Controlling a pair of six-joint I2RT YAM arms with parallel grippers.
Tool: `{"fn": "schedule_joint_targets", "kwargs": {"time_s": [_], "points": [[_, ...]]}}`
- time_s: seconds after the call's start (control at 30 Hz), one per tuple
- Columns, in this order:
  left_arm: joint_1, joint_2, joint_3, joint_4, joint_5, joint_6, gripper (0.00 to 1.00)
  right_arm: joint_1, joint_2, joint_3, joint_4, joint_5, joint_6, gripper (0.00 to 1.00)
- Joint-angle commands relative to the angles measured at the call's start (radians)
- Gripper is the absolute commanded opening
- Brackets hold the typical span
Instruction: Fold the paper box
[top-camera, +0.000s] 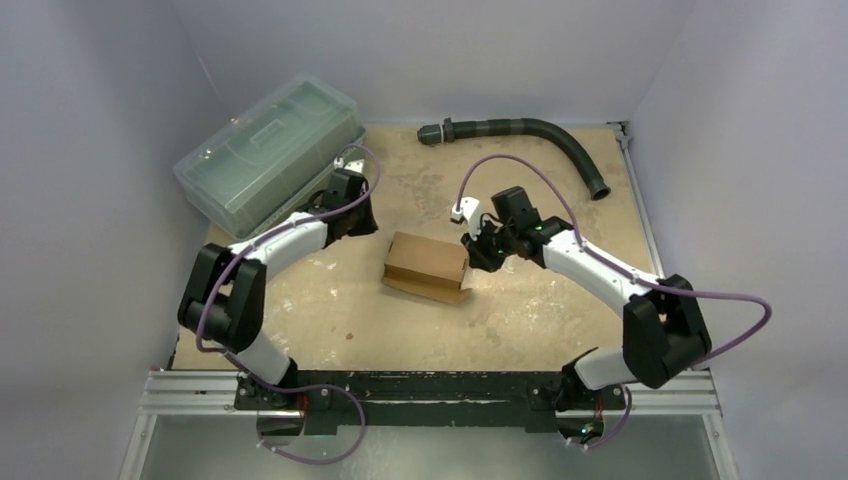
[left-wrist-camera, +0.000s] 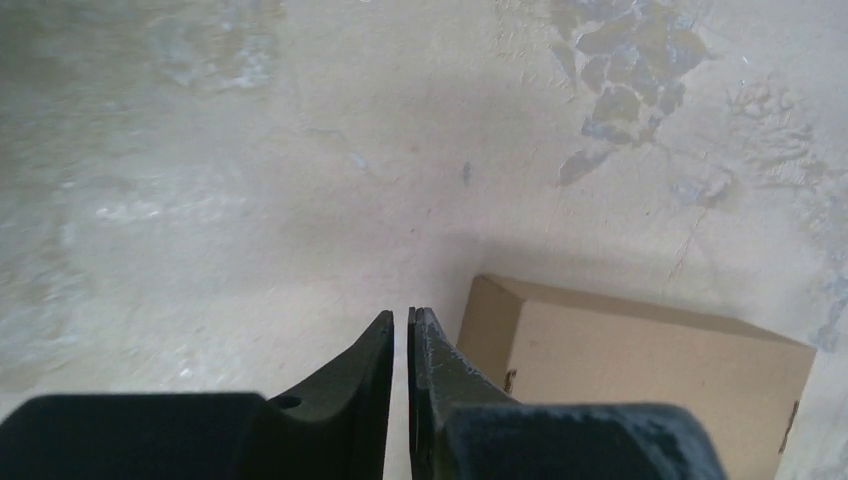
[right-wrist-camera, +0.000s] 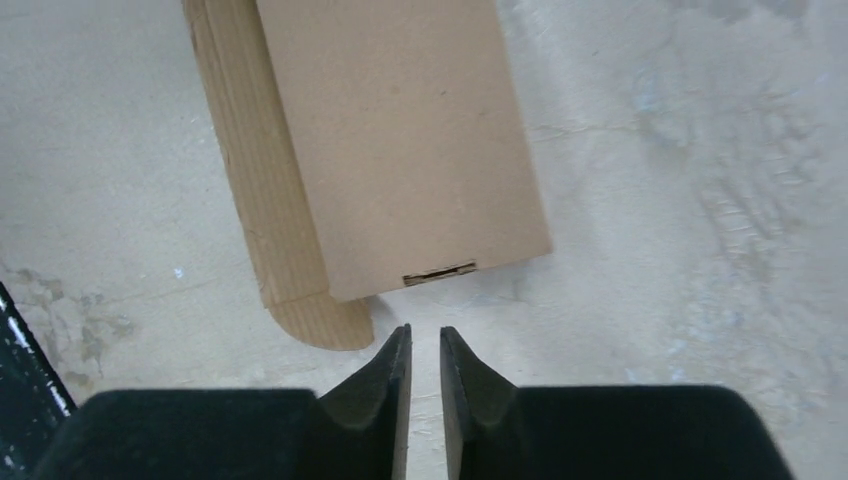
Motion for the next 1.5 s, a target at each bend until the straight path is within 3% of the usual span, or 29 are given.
{"fn": "schedule_joint_targets", "kwargs": {"time_s": [0.0,0.1,0.17,0.23,0.3,0.33,0.37,0.43,0.57,0.67,0.87,1.1,1.47], "points": [[0.005,-0.207,-0.045,-0.051,-0.067,0.080,0.13,-0.035,-0.079,0.029,0.004,-0.068,-0.037,0.25],[0.005,-0.402,-0.197,0.025,0.062,0.052,0.28,-0.035,-0.112,0.060,0.002,-0.156,-0.079,0.47],[0.005,-0.523,-0.321,0.106,0.193,-0.005,0.50,-0.037,-0.106,0.091,0.023,-0.199,-0.063,0.60],[0.005,-0.623,-0.447,0.210,0.346,-0.077,0.65,-0.059,-0.036,0.148,0.013,-0.273,-0.039,0.69],[0.005,-0.703,-0.563,0.312,0.442,-0.176,0.68,-0.101,0.062,0.229,-0.048,-0.400,-0.040,0.78],[0.002,-0.741,-0.620,0.363,0.469,-0.239,0.68,-0.129,0.096,0.254,-0.080,-0.476,-0.042,0.95],[-0.003,-0.774,-0.688,0.419,0.489,-0.309,0.68,-0.142,0.117,0.262,-0.088,-0.492,-0.038,0.98],[-0.037,-0.836,-0.805,0.524,0.478,-0.448,0.68,-0.158,0.119,0.222,-0.023,-0.480,0.008,0.99],[-0.162,-0.886,-0.901,0.545,0.352,-0.523,0.63,-0.211,0.109,0.152,0.160,-0.420,0.199,0.99],[-0.239,-0.856,-0.892,0.593,0.260,-0.564,0.47,-0.265,0.130,0.100,0.251,-0.388,0.304,0.99],[-0.272,-0.683,-0.749,0.645,0.194,-0.580,0.21,-0.307,0.172,0.063,0.329,-0.421,0.386,0.97],[-0.280,-0.426,-0.628,0.725,0.184,-0.646,0.21,-0.319,0.277,0.098,0.346,-0.534,0.453,0.84],[-0.281,-0.322,-0.514,0.559,0.093,-0.634,0.34,-0.320,0.369,0.124,0.311,-0.603,0.450,0.69]]}}
